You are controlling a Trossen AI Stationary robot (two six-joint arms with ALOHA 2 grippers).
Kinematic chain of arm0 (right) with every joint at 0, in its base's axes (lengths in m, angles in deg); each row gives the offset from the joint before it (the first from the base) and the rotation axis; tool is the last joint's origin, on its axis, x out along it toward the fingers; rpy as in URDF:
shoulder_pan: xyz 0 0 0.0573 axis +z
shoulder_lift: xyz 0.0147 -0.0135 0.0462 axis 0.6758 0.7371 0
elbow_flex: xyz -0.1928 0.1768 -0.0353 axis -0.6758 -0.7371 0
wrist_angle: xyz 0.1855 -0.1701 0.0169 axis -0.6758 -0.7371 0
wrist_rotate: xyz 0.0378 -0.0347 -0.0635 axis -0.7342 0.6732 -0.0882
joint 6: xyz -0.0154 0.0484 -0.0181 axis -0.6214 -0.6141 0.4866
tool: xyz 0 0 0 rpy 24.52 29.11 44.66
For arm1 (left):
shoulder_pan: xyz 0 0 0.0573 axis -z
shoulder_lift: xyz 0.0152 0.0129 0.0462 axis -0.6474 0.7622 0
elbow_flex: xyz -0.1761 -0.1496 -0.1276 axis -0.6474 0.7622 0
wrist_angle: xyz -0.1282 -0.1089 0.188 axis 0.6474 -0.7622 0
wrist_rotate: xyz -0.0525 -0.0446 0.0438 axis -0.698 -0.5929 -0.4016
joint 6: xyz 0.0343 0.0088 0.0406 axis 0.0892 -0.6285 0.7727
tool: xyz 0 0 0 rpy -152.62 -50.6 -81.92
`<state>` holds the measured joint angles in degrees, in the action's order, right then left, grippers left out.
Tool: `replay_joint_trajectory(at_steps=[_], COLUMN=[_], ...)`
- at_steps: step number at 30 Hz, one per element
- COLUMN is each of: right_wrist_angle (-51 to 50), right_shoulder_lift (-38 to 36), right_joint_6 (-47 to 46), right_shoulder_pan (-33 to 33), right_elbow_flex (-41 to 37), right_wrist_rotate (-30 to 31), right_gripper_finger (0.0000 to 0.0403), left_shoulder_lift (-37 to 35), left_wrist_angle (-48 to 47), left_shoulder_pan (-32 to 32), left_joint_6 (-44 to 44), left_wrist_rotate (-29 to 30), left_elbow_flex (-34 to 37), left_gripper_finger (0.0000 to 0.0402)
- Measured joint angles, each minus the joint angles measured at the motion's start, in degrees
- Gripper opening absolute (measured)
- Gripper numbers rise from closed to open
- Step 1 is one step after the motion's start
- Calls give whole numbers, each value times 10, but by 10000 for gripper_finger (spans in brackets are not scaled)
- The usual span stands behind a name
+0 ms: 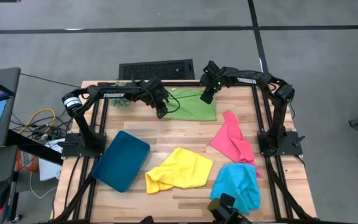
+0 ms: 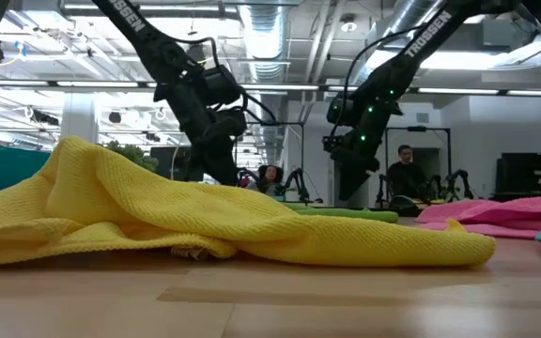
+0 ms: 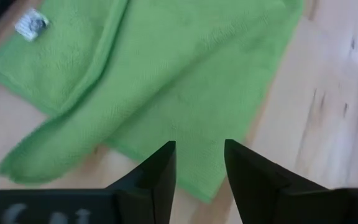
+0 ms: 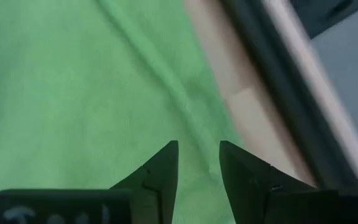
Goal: Fold microfiber towels
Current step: Fold the green microfiber towel
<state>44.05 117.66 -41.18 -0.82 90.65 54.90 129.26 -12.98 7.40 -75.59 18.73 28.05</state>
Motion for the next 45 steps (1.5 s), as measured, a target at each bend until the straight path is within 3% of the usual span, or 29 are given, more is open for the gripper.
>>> replay_joint_trajectory(at_steps=[11,25,36,40,45], right_wrist_angle=[1,2,7,13,16], right_shoulder_lift=[19,19,19,19,19], right_joint_6=[13,16,30,31,41], right_shoulder_pan=[1,-10,-14,-15,-15], right_elbow_flex=[0,0,0,0,0], right_wrist_rotate=[2,4,5,-8,-18], right_gripper_finger=[138,69,52,58,96], left_shoulder_lift=[0,0,0,0,0], left_wrist_angle=[62,94,94,94,104], left_shoulder_pan=[0,-1,-4,-4,-4], left_joint_6=[1,6,9,9,12], left_wrist_rotate=[26,54,54,54,54], left_elbow_flex=[41,60,60,60,60], left_gripper_finger=[101,70,68,68,68])
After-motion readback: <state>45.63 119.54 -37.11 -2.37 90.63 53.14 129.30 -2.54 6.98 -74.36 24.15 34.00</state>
